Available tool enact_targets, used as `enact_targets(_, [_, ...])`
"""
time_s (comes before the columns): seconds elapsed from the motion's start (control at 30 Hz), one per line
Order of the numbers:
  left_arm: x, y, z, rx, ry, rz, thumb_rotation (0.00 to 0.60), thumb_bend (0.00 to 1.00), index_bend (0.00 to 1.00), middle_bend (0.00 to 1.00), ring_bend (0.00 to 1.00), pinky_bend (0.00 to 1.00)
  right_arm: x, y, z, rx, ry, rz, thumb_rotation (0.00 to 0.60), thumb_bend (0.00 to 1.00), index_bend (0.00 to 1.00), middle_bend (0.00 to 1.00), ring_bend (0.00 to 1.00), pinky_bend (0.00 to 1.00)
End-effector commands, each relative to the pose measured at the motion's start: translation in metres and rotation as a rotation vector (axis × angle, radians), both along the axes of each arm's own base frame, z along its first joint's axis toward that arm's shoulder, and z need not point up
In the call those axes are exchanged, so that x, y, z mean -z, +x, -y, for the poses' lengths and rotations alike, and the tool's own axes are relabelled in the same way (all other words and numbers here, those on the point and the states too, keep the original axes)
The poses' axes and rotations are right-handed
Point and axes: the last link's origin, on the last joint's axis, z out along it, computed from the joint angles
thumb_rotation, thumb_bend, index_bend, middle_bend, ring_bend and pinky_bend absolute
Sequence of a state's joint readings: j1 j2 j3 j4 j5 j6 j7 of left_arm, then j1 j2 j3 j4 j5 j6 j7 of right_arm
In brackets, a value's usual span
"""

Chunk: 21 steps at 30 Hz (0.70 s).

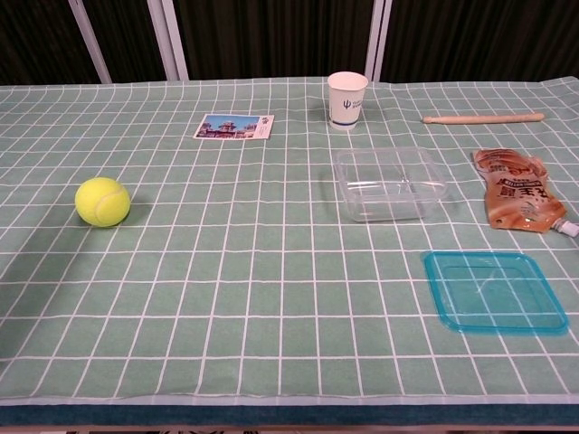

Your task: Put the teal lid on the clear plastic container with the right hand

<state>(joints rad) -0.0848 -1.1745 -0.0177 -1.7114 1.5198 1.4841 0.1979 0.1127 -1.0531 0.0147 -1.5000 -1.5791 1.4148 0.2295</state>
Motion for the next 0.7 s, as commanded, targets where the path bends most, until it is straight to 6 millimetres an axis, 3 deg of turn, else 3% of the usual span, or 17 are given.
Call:
enact_targets(0.03, [0.0, 0.0, 0.0, 0.0, 0.002, 0.002, 0.6, 0.56, 0.12, 0.0, 0.0, 0.0, 0.0, 0.021, 0.022, 0.005, 0.105, -0.107, 0.6, 0.21, 0.01, 0.0, 0.0, 0.68])
enact_targets(0.07, [-0.001, 0.0, 0.0, -0.002, 0.004, 0.004, 0.6, 0.56, 0.12, 0.0, 0.0, 0.0, 0.002, 0.026, 0.025, 0.015, 0.135, -0.111, 0.6, 0.21, 0.01, 0.0, 0.0, 0.32])
enact_targets(0.1, [-0.001, 0.0, 0.0, -0.005, 0.005, 0.008, 0.6, 0.56, 0.12, 0.0, 0.0, 0.0, 0.005, 0.031, 0.029, 0.026, 0.164, -0.109, 0.6, 0.21, 0.01, 0.0, 0.0, 0.14])
enact_targets(0.13, [-0.001, 0.0, -0.001, -0.009, 0.005, 0.009, 0.6, 0.56, 0.12, 0.0, 0.0, 0.0, 0.008, 0.038, 0.032, 0.035, 0.194, -0.1, 0.6, 0.21, 0.01, 0.0, 0.0, 0.01])
enact_targets(0.3, [0.0, -0.001, -0.002, -0.017, -0.005, 0.012, 0.6, 0.56, 0.12, 0.0, 0.0, 0.0, 0.026, 0.067, 0.045, 0.04, 0.289, -0.115, 0.6, 0.21, 0.01, 0.0, 0.0, 0.0])
enact_targets(0.47, [-0.001, -0.002, -0.001, -0.027, -0.005, 0.02, 0.6, 0.56, 0.12, 0.0, 0.0, 0.0, 0.054, 0.096, 0.044, 0.036, 0.349, -0.118, 0.6, 0.21, 0.01, 0.0, 0.0, 0.0])
enact_targets(0.7, [-0.001, -0.002, -0.001, -0.035, -0.013, 0.024, 0.6, 0.56, 0.12, 0.0, 0.0, 0.0, 0.084, 0.122, 0.047, 0.033, 0.376, -0.123, 0.6, 0.21, 0.01, 0.0, 0.0, 0.0])
